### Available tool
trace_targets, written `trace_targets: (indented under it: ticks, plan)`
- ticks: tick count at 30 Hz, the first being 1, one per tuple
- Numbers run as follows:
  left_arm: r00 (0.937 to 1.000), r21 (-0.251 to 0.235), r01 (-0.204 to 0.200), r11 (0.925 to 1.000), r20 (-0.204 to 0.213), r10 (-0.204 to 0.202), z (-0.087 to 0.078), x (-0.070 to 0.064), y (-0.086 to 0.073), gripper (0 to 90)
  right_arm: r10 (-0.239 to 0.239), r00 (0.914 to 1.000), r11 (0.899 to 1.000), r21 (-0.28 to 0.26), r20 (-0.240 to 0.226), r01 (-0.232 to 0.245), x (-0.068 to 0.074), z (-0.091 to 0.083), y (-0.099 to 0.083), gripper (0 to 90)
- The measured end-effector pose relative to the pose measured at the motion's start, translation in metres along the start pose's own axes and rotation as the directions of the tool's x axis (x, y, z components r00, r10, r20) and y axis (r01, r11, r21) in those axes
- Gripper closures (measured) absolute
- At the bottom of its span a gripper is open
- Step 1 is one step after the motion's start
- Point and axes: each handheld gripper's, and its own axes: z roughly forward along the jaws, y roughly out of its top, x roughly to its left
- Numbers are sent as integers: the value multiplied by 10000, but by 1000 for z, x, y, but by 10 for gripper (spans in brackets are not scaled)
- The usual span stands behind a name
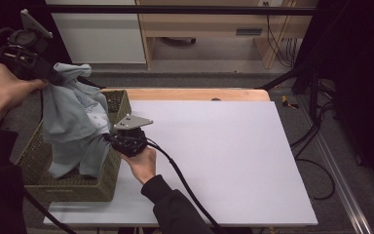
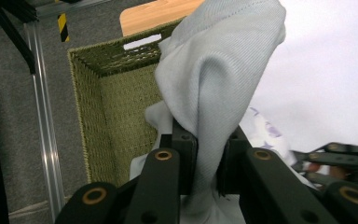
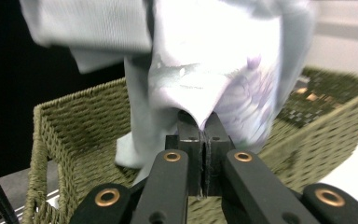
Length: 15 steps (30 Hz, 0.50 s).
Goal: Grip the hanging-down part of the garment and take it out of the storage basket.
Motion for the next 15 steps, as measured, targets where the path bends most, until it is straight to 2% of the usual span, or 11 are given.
trace_targets:
  ticks: [8, 15]
  plan:
    - [10000, -49, 34, 10000, 41, -34, 0, 1, -2, 796, -258, 9987, 9970, -715, 443, 289, -12, -42, 28, 896]
    - [9999, -210, 112, 9997, 61, -111, -4, 1, -5, 796, -507, 9940, 9880, -1406, 970, 641, -19, -77, 53, 896]
